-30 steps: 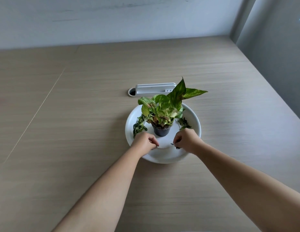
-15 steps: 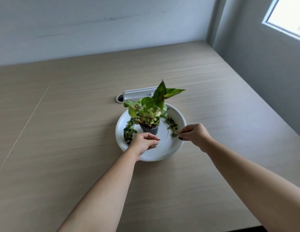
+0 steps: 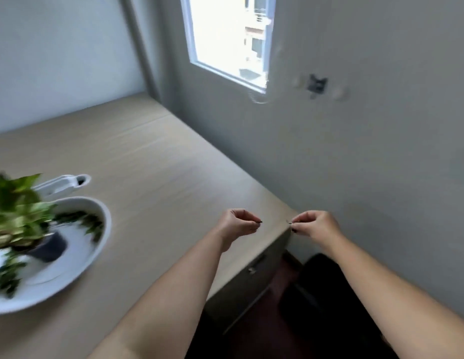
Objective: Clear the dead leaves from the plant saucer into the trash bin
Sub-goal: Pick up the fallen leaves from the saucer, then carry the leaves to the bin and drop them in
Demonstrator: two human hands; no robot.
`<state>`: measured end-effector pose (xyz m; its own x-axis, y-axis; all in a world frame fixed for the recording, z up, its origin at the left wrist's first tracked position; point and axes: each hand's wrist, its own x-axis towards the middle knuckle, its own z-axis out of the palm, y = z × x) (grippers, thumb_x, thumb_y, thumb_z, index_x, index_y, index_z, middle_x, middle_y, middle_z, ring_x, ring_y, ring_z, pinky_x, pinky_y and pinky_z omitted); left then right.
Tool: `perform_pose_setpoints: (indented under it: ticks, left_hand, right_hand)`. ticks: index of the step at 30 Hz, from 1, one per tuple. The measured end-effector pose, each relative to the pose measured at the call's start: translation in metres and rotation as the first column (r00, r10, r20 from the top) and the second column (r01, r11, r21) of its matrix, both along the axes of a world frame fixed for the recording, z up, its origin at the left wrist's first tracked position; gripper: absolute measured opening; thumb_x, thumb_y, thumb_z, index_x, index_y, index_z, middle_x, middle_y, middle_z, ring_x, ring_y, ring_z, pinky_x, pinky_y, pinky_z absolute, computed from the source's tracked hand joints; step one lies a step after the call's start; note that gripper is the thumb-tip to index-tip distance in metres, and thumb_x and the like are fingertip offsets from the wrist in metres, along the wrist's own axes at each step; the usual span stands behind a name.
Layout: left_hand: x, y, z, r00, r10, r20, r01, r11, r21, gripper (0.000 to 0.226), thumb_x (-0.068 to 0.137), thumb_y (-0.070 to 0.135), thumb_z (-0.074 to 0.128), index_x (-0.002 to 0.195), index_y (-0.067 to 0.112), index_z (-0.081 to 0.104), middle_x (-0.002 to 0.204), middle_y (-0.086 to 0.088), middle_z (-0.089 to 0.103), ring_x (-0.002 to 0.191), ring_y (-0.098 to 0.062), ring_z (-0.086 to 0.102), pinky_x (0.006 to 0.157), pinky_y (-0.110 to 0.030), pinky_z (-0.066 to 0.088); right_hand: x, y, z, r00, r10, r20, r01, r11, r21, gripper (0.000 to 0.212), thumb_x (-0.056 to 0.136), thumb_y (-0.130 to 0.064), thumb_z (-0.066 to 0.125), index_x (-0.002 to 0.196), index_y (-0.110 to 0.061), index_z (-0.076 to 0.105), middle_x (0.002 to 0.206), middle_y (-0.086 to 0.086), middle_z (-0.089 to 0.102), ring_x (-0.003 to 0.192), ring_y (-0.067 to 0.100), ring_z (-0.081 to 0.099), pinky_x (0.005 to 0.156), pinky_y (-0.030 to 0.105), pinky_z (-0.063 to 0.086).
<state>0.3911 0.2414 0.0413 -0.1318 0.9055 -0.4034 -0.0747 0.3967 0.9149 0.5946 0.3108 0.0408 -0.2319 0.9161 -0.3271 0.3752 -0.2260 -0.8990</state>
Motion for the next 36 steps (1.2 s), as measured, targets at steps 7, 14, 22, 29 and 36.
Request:
perform_pose_setpoints:
  ticks: [7, 14, 22, 29, 36]
  left_hand:
    - [0.191, 0.066, -0.059, 0.930, -0.352, -0.108, 0.339, 0.933, -0.123, 0.023, 0.079, -0.007, 0.067, 0.065, 0.012, 0.066, 0.051, 0.004, 0.062, 0.047, 0.001, 0.059, 0.055, -0.011, 0.054]
    - [0.254, 0.081, -0.146, 0.851, -0.502, -0.154, 0.430, 0.834, -0.346, 0.021, 0.077, -0.001, 0.073, 0.065, 0.015, 0.069, 0.067, -0.004, 0.064, 0.066, -0.011, 0.064, 0.073, -0.020, 0.057]
    - [0.289, 0.141, -0.225, 0.802, -0.563, -0.197, 0.434, 0.777, -0.456, 0.022, 0.084, 0.014, 0.069, 0.105, 0.014, 0.065, 0.107, -0.008, 0.062, 0.092, -0.020, 0.064, 0.094, -0.039, 0.055]
    - [0.280, 0.151, -0.215, 0.542, -0.770, -0.337, 0.519, 0.622, -0.586, 0.044, 0.088, 0.035, 0.061, 0.127, 0.017, 0.053, 0.129, -0.006, 0.057, 0.116, -0.023, 0.056, 0.097, -0.033, 0.046]
    - [0.244, 0.136, -0.133, 0.579, -0.664, -0.473, 0.496, 0.747, -0.442, 0.027, 0.086, 0.034, 0.062, 0.109, 0.018, 0.064, 0.106, -0.001, 0.067, 0.098, -0.017, 0.061, 0.086, -0.026, 0.047]
  right_hand:
    - [0.209, -0.016, -0.052, 0.935, -0.267, 0.235, 0.288, 0.955, -0.062, 0.033, 0.069, 0.008, 0.074, 0.053, -0.019, 0.063, 0.053, 0.002, 0.061, 0.043, 0.005, 0.056, 0.043, 0.008, 0.050]
    - [0.266, -0.048, -0.139, 0.838, -0.471, 0.276, 0.532, 0.818, -0.221, 0.028, 0.070, 0.004, 0.074, 0.057, -0.019, 0.064, 0.065, 0.009, 0.065, 0.051, 0.012, 0.060, 0.051, 0.010, 0.052]
    - [0.267, -0.010, -0.220, 0.788, -0.574, 0.223, 0.610, 0.680, -0.407, 0.022, 0.079, -0.015, 0.071, 0.101, -0.018, 0.067, 0.100, 0.004, 0.063, 0.093, 0.019, 0.064, 0.092, 0.040, 0.055]
    - [0.263, -0.015, -0.209, 0.842, -0.403, 0.358, 0.530, 0.742, -0.411, 0.020, 0.084, -0.021, 0.064, 0.103, -0.016, 0.069, 0.110, 0.005, 0.068, 0.106, 0.021, 0.061, 0.091, 0.029, 0.047]
    - [0.242, 0.014, -0.138, 0.919, -0.230, 0.320, 0.325, 0.901, -0.287, 0.014, 0.083, -0.020, 0.064, 0.073, -0.029, 0.062, 0.102, 0.008, 0.072, 0.097, 0.025, 0.067, 0.090, 0.034, 0.050]
